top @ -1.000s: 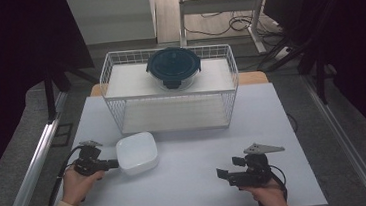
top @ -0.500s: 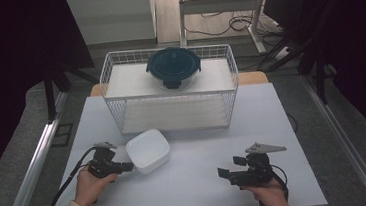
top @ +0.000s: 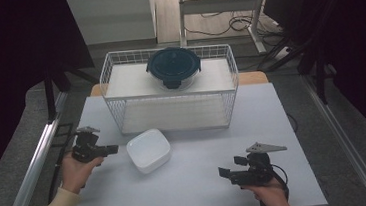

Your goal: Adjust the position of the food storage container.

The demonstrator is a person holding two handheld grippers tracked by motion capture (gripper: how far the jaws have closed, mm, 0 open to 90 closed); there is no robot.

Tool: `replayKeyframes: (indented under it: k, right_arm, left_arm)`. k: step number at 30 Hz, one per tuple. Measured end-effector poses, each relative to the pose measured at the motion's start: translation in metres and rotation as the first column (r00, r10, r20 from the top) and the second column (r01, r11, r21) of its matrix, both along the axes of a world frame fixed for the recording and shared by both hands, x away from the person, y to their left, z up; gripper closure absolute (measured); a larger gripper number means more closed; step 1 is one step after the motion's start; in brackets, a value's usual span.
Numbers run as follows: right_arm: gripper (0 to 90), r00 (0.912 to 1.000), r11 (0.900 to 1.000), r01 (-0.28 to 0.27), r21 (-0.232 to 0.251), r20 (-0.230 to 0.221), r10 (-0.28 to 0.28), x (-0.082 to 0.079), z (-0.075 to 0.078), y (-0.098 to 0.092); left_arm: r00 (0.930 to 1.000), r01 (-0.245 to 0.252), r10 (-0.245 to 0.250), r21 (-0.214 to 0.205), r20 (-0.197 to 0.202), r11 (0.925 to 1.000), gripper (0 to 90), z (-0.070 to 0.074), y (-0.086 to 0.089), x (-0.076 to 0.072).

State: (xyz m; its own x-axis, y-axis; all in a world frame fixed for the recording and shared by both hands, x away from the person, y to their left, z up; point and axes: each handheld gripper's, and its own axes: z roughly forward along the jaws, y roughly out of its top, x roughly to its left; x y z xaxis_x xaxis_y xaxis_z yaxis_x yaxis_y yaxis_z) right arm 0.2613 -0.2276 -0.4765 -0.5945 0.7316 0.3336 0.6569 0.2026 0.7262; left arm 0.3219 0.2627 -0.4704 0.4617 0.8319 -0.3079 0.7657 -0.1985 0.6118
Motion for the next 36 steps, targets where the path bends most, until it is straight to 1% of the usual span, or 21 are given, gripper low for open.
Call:
replayKeyframes:
  k: [3, 5, 6, 7, 9, 10, 11, 12, 14, 17, 20, 22, 24, 29, 30, 32, 33, 36]
  right_arm:
    - [18.2, 1.0, 1.0, 0.001, -0.002, 0.004, -0.001, 0.0, 0.0, -0.001]
    - [18.1, 1.0, 1.0, 0.005, 0.0, 0.003, -0.005, 0.001, 0.0, -0.003]
    - [18.1, 1.0, 1.0, 0.008, 0.001, 0.002, -0.008, 0.001, 0.0, -0.003]
    - [18.2, 0.9999, 0.9999, 0.01, 0.0, 0.002, -0.01, 0.001, 0.0, -0.004]
    - [18.2, 0.9999, 0.9999, 0.012, 0.001, 0.002, -0.012, 0.001, 0.0, -0.004]
    - [18.2, 0.9999, 0.9999, 0.012, 0.002, 0.005, -0.012, 0.001, 0.0, -0.005]
    - [18.2, 0.9999, 0.9999, 0.014, 0.003, 0.005, -0.014, 0.001, 0.0, -0.005]
    - [18.2, 0.9999, 0.9999, 0.014, 0.004, 0.004, -0.014, 0.001, 0.0, -0.004]
    - [18.2, 0.9999, 0.9999, 0.012, 0.003, 0.001, -0.012, 0.001, 0.0, -0.004]
    - [18.2, 0.9999, 0.9999, 0.01, -0.005, 0.006, -0.01, 0.0, 0.0, -0.004]
    - [18.2, 0.9999, 0.9999, 0.014, -0.008, 0.006, -0.014, 0.001, -0.001, -0.005]
    - [18.2, 0.9998, 0.9998, 0.018, -0.009, 0.003, -0.018, 0.002, -0.002, -0.005]
    - [18.2, 0.9998, 0.9998, 0.019, -0.01, -0.001, -0.019, 0.002, -0.003, -0.006]
    - [18.2, 0.9998, 0.9998, 0.019, -0.01, 0.002, -0.019, 0.002, -0.003, -0.006]
    - [18.2, 0.9998, 0.9998, 0.019, -0.011, 0.003, -0.019, 0.002, -0.003, -0.006]
    - [18.2, 0.9998, 0.9997, 0.02, -0.012, 0.003, -0.02, 0.002, -0.003, -0.006]
    - [18.2, 0.9998, 0.9997, 0.02, -0.012, 0.003, -0.02, 0.002, -0.003, -0.006]
    - [18.2, 0.9998, 0.9997, 0.02, -0.014, 0.001, -0.02, 0.002, -0.003, -0.005]
  left_arm:
    - [0.9998, 0.015, -0.016, 0.018, 0.014, 0.9997, 89.7, 0.004, -0.008, 0.015]
    - [0.9996, 0.023, -0.024, 0.043, 0.015, 0.9988, 89.7, 0.003, -0.015, 0.026]
    - [0.9995, 0.027, -0.028, 0.048, 0.013, 0.9985, 89.8, 0.001, -0.018, 0.03]
    - [0.9995, 0.027, -0.028, 0.048, 0.013, 0.9985, 89.8, 0.001, -0.018, 0.03]
    - [0.9991, 0.041, -0.041, 0.055, 0.008, 0.9977, 89.8, -0.002, -0.024, 0.037]
    - [0.9991, 0.041, -0.042, 0.079, 0.005, 0.9961, 89.8, -0.004, -0.028, 0.043]
    - [0.9991, 0.041, -0.042, 0.079, 0.005, 0.9961, 89.7, -0.004, -0.028, 0.043]
    - [0.9993, 0.038, -0.038, 0.102, -0.002, 0.9941, 89.8, -0.005, -0.03, 0.048]
    - [0.9993, 0.036, -0.036, 0.107, -0.005, 0.9936, 89.8, -0.005, -0.031, 0.05]
    - [0.9988, 0.044, -0.041, 0.121, -0.027, 0.9917, 90.0, -0.007, -0.033, 0.056]
    - [0.9978, 0.055, -0.05, 0.114, -0.044, 0.9919, 90.0, -0.01, -0.038, 0.057]
    - [0.9964, 0.071, -0.066, 0.113, -0.053, 0.991, 90.0, -0.012, -0.041, 0.057]
    - [0.9955, 0.081, -0.074, 0.128, -0.059, 0.9885, 90.0, -0.013, -0.044, 0.055]
    - [0.9925, 0.103, -0.093, 0.131, -0.079, 0.986, 90.0, -0.013, -0.046, 0.052]
    - [0.9888, 0.129, -0.118, 0.129, -0.091, 0.9832, 90.0, -0.012, -0.048, 0.049]
    - [0.9861, 0.147, -0.135, 0.126, -0.098, 0.9812, 90.0, -0.012, -0.051, 0.045]
    - [0.9861, 0.147, -0.135, 0.126, -0.098, 0.9812, 90.0, -0.012, -0.051, 0.045]
    - [0.9805, 0.177, -0.165, 0.118, -0.107, 0.9771, 90.0, -0.012, -0.056, 0.037]
